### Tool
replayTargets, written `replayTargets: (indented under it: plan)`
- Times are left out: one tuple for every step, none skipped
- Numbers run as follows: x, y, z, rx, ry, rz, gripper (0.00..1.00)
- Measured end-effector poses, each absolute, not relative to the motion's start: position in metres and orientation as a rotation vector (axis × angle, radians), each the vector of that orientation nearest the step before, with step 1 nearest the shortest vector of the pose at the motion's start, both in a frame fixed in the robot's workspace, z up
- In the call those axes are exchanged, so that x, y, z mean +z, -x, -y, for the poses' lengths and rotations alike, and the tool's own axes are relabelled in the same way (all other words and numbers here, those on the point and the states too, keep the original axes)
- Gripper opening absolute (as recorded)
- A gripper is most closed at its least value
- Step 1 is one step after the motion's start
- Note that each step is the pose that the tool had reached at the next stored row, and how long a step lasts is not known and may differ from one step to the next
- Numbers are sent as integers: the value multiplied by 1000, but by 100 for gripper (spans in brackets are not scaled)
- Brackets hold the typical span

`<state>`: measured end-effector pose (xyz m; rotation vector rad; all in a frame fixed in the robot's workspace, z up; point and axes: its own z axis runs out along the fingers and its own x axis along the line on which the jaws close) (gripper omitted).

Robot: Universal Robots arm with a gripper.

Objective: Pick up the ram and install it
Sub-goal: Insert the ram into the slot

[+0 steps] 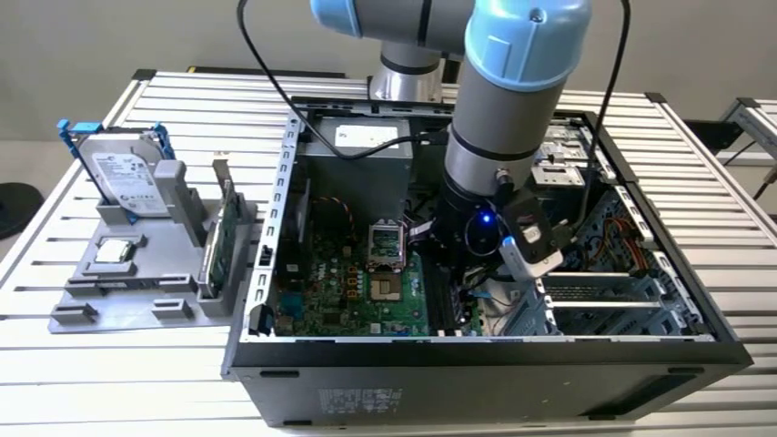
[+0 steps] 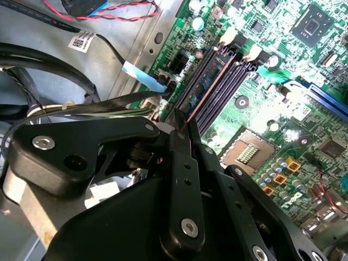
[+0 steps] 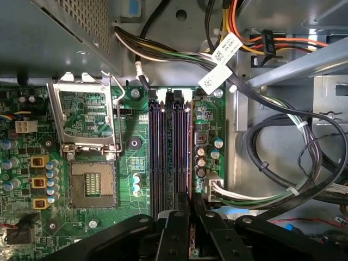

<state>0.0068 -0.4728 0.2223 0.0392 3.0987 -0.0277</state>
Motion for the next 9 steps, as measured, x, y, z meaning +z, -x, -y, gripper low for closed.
replayTargets:
  plan:
    - [222, -7, 473, -28, -38, -3099, 0]
    - [222, -7, 473, -28, -38, -3099, 0]
    - [221, -7, 473, -27, -37, -3099, 0]
    - [221, -7, 473, -28, -37, -3099, 0]
    - [221, -7, 473, -28, -37, -3099, 0]
    - [220, -7, 473, -27, -37, -3099, 0]
    - [219, -7, 473, -27, -37, -3099, 0]
    - [219, -7, 473, -28, -37, -3099, 0]
    - [219, -7, 473, -28, -37, -3099, 0]
